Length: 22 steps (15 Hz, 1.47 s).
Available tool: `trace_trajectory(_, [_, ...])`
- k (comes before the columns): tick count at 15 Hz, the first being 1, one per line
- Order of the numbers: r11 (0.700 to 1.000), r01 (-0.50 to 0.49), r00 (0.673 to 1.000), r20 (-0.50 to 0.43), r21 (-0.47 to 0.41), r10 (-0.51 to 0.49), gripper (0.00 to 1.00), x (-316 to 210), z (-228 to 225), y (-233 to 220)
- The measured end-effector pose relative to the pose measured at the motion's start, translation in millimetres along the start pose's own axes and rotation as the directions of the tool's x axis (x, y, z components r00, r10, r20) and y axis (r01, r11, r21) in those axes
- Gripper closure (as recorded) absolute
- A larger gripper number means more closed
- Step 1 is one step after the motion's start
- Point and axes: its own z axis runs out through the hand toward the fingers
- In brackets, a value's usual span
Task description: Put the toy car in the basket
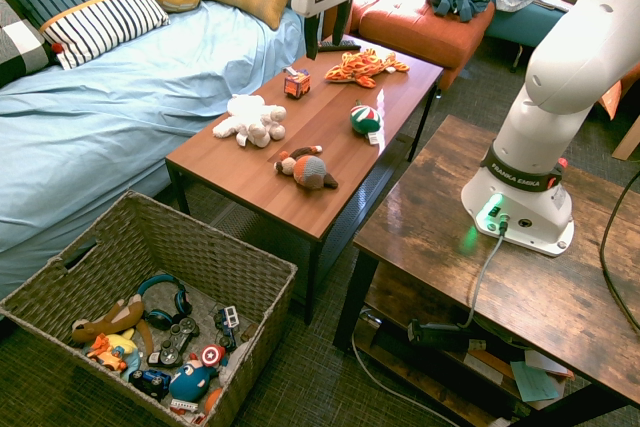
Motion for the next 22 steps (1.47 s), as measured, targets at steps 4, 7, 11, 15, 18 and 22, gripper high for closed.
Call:
trace_trajectory(4, [0.999, 0.043, 0.999, -0.005, 0.001, -0.043, 0.00, 19, 3, 10])
trace_trajectory(7, [0.991, 0.126, 0.992, -0.023, 0.041, -0.125, 0.00, 90, 0, 40])
trace_trajectory(11, [0.972, 0.216, 0.976, -0.021, 0.094, -0.215, 0.00, 208, 32, 69])
trace_trajectory(15, [0.903, 0.422, 0.906, -0.012, 0.078, -0.422, 0.00, 282, 114, 65])
trace_trajectory(18, [0.811, 0.583, 0.812, -0.050, 0.041, -0.581, 0.00, 310, 172, 58])
trace_trajectory(22, [0.725, 0.685, 0.728, -0.027, 0.067, -0.685, 0.00, 310, 187, 49])
